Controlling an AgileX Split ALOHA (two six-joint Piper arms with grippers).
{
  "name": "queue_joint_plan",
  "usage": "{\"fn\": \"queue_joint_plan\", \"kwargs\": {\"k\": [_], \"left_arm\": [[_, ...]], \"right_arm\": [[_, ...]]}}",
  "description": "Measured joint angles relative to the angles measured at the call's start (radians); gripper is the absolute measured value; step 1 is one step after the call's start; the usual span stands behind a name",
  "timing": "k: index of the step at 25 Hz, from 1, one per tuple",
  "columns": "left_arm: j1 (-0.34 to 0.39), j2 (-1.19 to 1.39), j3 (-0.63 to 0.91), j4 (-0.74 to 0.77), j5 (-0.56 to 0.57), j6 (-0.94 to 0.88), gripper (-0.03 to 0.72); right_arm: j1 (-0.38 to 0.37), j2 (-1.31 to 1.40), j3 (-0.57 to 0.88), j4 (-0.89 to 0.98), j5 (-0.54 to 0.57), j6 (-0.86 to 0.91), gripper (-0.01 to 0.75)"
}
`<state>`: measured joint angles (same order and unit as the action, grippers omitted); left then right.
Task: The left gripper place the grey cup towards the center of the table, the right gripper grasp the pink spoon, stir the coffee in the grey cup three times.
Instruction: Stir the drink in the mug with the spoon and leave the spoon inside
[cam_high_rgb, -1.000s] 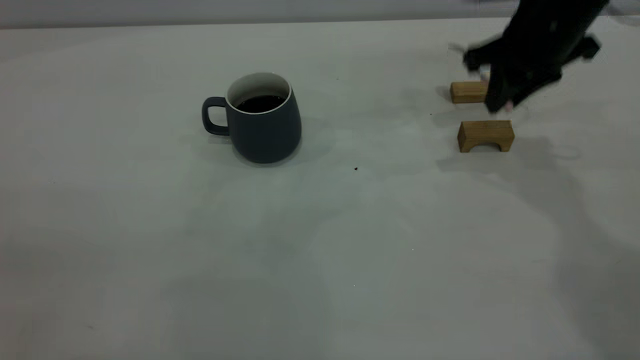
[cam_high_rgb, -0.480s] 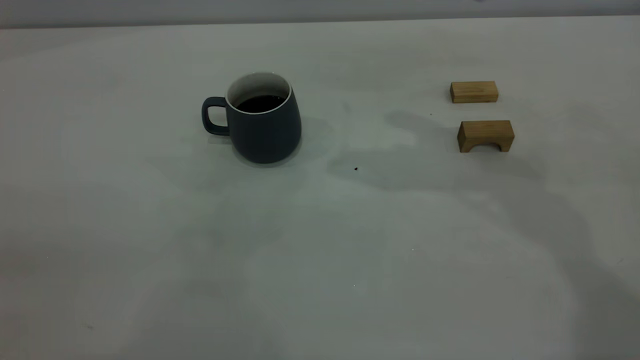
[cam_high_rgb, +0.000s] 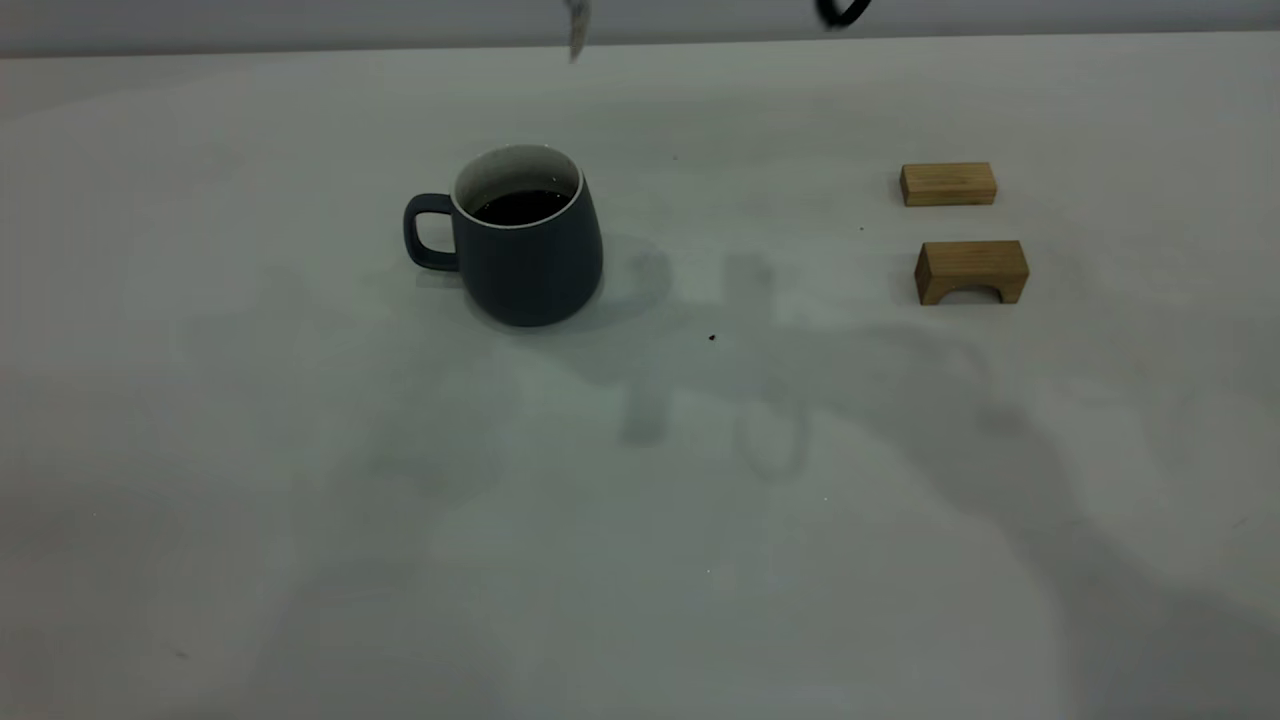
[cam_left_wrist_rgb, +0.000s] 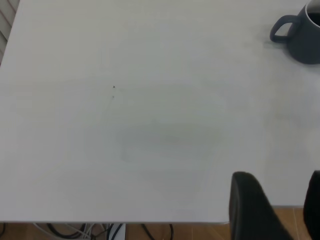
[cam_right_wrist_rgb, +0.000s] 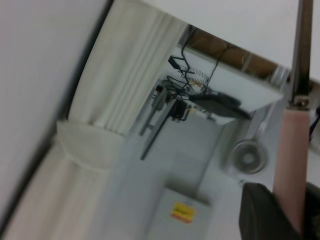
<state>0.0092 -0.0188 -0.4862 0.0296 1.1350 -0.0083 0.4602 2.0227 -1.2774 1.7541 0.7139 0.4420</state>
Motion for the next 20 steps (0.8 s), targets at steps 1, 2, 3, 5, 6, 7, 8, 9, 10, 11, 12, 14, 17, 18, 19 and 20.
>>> {"fn": "queue_joint_plan", "kwargs": {"k": [1,2,3,5,6,7,8,9,10,11,12,14,17,18,19,20], "left_arm": [[0.0,0.0,0.0,0.0,0.0,0.0,0.337],[0.0,0.0,0.0,0.0,0.0,0.0,0.337],[0.0,0.0,0.0,0.0,0.0,0.0,0.337],[0.0,0.0,0.0,0.0,0.0,0.0,0.337],[0.0,0.0,0.0,0.0,0.0,0.0,0.337],[0.0,0.0,0.0,0.0,0.0,0.0,0.337],[0.0,0.0,0.0,0.0,0.0,0.0,0.337],[0.0,0.0,0.0,0.0,0.0,0.0,0.337],[0.0,0.0,0.0,0.0,0.0,0.0,0.337],[0.0,0.0,0.0,0.0,0.0,0.0,0.337],[0.0,0.0,0.0,0.0,0.0,0.0,0.337],[0.0,0.0,0.0,0.0,0.0,0.0,0.337],[0.0,0.0,0.0,0.0,0.0,0.0,0.337],[0.0,0.0,0.0,0.0,0.0,0.0,0.337],[0.0,0.0,0.0,0.0,0.0,0.0,0.337],[0.0,0.0,0.0,0.0,0.0,0.0,0.337]], "right_arm": [[0.005,0.001,0.0,0.0,-0.005,0.04,0.136],[0.009,0.001,0.0,0.001,-0.01,0.065,0.136],[0.013,0.001,0.0,0.003,-0.019,0.079,0.136],[0.018,0.005,0.0,0.004,-0.036,0.089,0.136],[0.018,0.009,0.0,0.004,-0.045,0.092,0.136],[0.019,0.012,0.0,0.004,-0.05,0.095,0.136],[0.019,0.017,0.0,0.004,-0.053,0.095,0.136],[0.019,0.021,-0.001,0.004,-0.054,0.096,0.136],[0.019,0.025,-0.008,0.004,-0.054,0.099,0.136],[0.019,0.036,-0.025,0.004,-0.053,0.103,0.136],[0.019,0.048,-0.046,0.004,-0.049,0.108,0.136],[0.024,0.089,-0.105,0.005,-0.042,0.14,0.136],[0.029,0.159,-0.171,0.007,-0.038,0.2,0.136],[0.029,0.181,-0.185,0.007,-0.035,0.221,0.136],[0.029,0.203,-0.197,0.007,-0.033,0.237,0.136],[0.029,0.226,-0.211,0.007,-0.032,0.245,0.136]]}}
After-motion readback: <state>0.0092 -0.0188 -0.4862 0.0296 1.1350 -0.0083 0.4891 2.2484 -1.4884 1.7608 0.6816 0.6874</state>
